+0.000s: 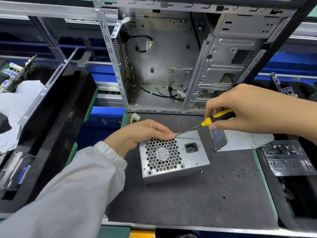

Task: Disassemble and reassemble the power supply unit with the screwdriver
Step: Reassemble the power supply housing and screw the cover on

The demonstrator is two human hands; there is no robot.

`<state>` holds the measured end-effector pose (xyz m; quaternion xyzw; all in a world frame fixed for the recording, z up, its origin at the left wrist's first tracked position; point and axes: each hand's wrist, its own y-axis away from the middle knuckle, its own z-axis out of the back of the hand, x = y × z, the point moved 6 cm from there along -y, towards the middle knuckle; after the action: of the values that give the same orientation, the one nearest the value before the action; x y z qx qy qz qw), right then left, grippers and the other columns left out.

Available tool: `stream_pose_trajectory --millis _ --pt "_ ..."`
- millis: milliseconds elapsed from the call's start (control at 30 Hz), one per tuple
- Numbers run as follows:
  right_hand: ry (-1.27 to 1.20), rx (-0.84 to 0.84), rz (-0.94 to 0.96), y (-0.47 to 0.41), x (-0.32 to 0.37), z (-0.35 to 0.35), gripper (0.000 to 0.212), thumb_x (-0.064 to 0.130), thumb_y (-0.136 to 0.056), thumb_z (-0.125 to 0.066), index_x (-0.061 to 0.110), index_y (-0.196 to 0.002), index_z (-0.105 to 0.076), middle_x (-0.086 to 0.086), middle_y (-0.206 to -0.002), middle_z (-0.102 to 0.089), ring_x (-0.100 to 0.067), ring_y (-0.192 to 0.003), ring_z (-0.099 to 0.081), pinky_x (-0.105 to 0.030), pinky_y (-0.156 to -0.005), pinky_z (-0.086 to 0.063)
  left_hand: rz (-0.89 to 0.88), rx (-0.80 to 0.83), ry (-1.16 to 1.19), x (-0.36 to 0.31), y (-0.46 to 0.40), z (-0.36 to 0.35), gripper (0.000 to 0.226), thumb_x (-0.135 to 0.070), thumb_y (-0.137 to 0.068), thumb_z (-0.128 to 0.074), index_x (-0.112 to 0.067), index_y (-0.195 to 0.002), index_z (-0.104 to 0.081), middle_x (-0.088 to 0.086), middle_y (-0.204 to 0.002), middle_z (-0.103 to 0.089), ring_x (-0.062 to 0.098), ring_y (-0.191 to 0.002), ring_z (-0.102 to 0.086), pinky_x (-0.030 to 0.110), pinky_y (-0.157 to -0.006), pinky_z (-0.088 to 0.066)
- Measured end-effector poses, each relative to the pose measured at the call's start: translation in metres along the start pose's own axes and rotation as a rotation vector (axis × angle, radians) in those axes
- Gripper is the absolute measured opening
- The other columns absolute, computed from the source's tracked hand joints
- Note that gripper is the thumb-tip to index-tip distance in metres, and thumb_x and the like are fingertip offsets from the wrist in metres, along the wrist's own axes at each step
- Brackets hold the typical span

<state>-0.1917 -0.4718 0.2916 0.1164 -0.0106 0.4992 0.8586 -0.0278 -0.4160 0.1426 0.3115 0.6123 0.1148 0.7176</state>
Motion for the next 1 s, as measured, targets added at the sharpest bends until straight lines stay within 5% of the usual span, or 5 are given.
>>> stream_pose_trajectory --millis 467,667,767,933,1000 --pt "-0.010 0.069 -0.034 -0.011 -0.001 0.003 0.041 0.064 -0.074 -0.044 0.034 -0.087 -0.068 0.017 -0.070 -0.062 -0.004 -0.069 -0.056 -0.032 -0.067 -0.049 0.005 0.028 0.109 0.001 -0.005 0.001 0.037 -0.022 -0.068 -0.075 -0.008 -0.103 -0.075 0.018 -0.110 -0.072 0.026 -0.097 -0.067 0.037 -0.092 -0.055" --pt "0.384 0.099 0.026 -0.024 0.010 0.006 0.051 0.064 -0.082 -0.026 0.030 -0.091 -0.063 0.010 -0.072 -0.057 -0.021 -0.071 -0.055 -0.028 -0.057 -0.036 0.003 0.071 0.150 0.002 -0.005 0.002 0.034 -0.015 -0.071 -0.072 -0.006 -0.103 -0.075 0.016 -0.106 -0.073 0.020 -0.088 -0.072 0.029 -0.082 -0.059" --pt "0.436 0.102 0.080 -0.033 0.033 0.014 0.026 0.049 -0.088 -0.045 0.023 -0.090 -0.046 0.007 -0.067 -0.038 -0.018 -0.058 -0.039 -0.030 -0.053 -0.031 -0.014 0.050 0.089 -0.001 -0.004 0.003 0.027 -0.012 -0.079 -0.071 -0.006 -0.104 -0.074 0.009 -0.101 -0.075 0.017 -0.093 -0.070 0.026 -0.091 -0.054" --pt "0.666 0.233 0.182 -0.053 0.057 0.014 0.012 0.025 -0.082 -0.062 0.017 -0.086 -0.054 -0.003 -0.090 -0.056 -0.021 -0.064 -0.054 -0.028 -0.049 -0.035 -0.005 -0.024 0.020 -0.003 0.000 0.004 0.014 -0.012 -0.083 -0.071 -0.014 -0.096 -0.078 0.007 -0.103 -0.075 0.027 -0.112 -0.065 0.046 -0.112 -0.038" --pt "0.758 0.196 0.185 -0.059 0.063 0.021 0.027 0.032 -0.089 -0.058 0.017 -0.070 -0.045 -0.002 -0.081 -0.052 -0.026 -0.066 -0.050 -0.029 -0.053 -0.035 -0.002 -0.056 0.004 -0.002 0.001 0.005 0.012 -0.014 -0.083 -0.073 -0.019 -0.091 -0.079 0.008 -0.105 -0.074 0.034 -0.120 -0.058 0.051 -0.114 -0.034"
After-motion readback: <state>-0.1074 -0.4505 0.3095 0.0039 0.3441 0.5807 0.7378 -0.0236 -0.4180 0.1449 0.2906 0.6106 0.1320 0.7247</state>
